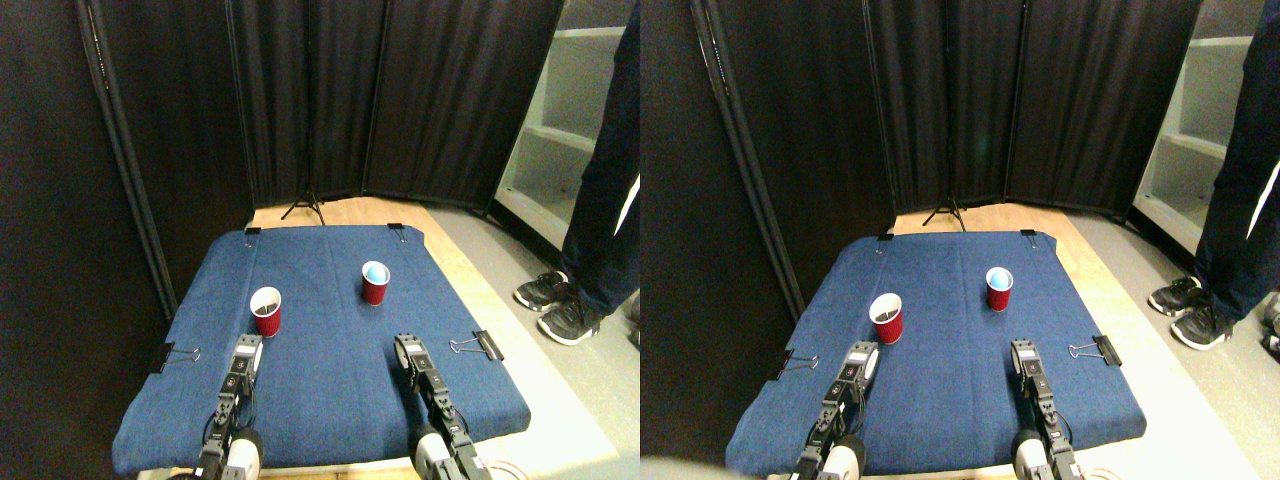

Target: Pour (bimanual)

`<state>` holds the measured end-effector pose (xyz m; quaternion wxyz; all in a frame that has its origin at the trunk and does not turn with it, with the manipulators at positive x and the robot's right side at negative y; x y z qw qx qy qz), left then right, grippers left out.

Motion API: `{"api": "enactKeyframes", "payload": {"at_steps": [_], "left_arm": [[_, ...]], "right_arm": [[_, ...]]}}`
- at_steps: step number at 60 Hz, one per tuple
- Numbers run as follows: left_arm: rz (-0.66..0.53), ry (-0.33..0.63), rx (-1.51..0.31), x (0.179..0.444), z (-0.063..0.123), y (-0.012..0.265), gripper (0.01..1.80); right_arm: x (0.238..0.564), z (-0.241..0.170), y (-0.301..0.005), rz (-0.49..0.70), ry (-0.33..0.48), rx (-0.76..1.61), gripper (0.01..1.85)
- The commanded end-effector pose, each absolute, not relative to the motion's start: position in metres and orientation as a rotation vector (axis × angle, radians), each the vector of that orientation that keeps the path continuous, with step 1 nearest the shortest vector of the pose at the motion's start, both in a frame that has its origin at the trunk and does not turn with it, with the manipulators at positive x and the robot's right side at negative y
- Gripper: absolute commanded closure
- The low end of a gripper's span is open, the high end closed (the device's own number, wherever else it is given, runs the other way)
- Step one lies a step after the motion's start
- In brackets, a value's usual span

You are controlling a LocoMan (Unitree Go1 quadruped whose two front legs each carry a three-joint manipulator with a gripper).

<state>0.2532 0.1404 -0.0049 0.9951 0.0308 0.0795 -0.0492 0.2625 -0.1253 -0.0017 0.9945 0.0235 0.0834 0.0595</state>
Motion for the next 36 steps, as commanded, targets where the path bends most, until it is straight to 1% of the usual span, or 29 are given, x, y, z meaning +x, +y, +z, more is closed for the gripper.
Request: {"api": "enactKeyframes", "payload": {"at_steps": [1,9,20,21,22,23,24,25,26,28,30,34,36], "left_arm": [[-0.105,0.129,0.065,0.2547,-0.0007,0.1397,1.48],[-0.114,0.099,0.075,0.2549,0.0008,0.1369,1.48],[-0.129,0.106,0.095,0.2541,0.0031,0.1360,1.48],[-0.141,0.099,0.106,0.2540,0.0032,0.1362,1.44],[-0.153,0.087,0.114,0.2541,0.0033,0.1366,1.30],[-0.155,0.081,0.113,0.2543,0.0032,0.1370,1.21],[-0.155,0.081,0.113,0.2543,0.0032,0.1370,1.21],[-0.164,0.065,0.108,0.2546,0.0031,0.1376,1.10],[-0.174,0.048,0.098,0.2550,0.0029,0.1382,1.05],[-0.172,0.013,0.066,0.2558,0.0031,0.1388,1.05],[-0.174,0.004,0.060,0.2561,0.0032,0.1391,1.05],[-0.174,-0.035,0.019,0.2574,0.0069,0.1400,1.12],[-0.176,-0.036,0.020,0.2574,0.0076,0.1401,1.14]], "right_arm": [[0.2636,0.0022,-0.1239,0.129,0.140,0.039,1.13],[0.2648,0.0009,-0.1249,0.129,0.143,0.014,1.13],[0.2645,0.0014,-0.1242,0.131,0.132,0.030,1.14],[0.2647,0.0014,-0.1242,0.131,0.132,0.028,1.14],[0.2649,0.0013,-0.1242,0.136,0.127,0.028,1.15],[0.2650,0.0012,-0.1242,0.139,0.122,0.030,1.15],[0.2650,0.0012,-0.1242,0.139,0.122,0.030,1.15],[0.2653,0.0010,-0.1242,0.142,0.112,0.034,1.15],[0.2658,0.0009,-0.1242,0.144,0.104,0.041,1.15],[0.2663,0.0016,-0.1240,0.157,0.075,0.067,1.16],[0.2667,0.0017,-0.1241,0.164,0.060,0.073,1.17],[0.2711,0.0046,-0.1241,0.191,-0.019,0.084,1.23],[0.2717,0.0051,-0.1241,0.198,-0.031,0.092,1.24]]}}
